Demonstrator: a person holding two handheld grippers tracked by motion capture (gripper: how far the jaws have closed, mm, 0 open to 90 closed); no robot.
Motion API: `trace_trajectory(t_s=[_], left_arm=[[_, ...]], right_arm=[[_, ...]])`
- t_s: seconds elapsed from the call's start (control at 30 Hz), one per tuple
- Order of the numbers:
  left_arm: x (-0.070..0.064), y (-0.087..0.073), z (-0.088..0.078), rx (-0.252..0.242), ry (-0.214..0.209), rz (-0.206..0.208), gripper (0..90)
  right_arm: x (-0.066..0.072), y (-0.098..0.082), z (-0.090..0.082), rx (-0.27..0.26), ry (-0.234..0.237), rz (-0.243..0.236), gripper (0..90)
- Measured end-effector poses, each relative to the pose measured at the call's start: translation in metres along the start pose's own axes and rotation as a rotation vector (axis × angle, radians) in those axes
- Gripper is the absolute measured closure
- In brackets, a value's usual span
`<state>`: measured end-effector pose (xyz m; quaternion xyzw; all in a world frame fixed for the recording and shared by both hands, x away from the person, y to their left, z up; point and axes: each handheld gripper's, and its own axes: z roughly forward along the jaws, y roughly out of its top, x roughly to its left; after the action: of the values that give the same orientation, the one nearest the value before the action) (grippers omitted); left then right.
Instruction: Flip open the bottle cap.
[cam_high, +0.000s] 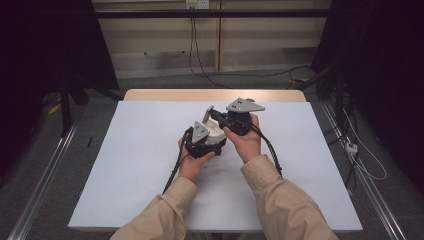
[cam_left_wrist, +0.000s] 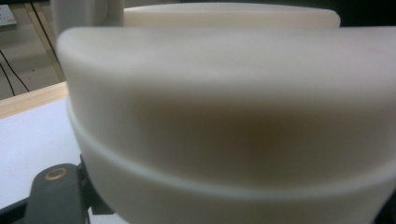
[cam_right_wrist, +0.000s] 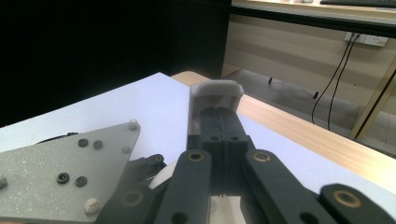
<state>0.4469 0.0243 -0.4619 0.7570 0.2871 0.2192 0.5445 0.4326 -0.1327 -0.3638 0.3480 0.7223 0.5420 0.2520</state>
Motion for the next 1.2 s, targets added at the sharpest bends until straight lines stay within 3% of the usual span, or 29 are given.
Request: trace_trajectory(t_s=[1.2], left_arm=[[0.0,0.0,0.0,0.006,0.0,0.0,18.6]], right_arm=[[0.001,0.0,0.017,0.007,0.006,-0.013,90.0]])
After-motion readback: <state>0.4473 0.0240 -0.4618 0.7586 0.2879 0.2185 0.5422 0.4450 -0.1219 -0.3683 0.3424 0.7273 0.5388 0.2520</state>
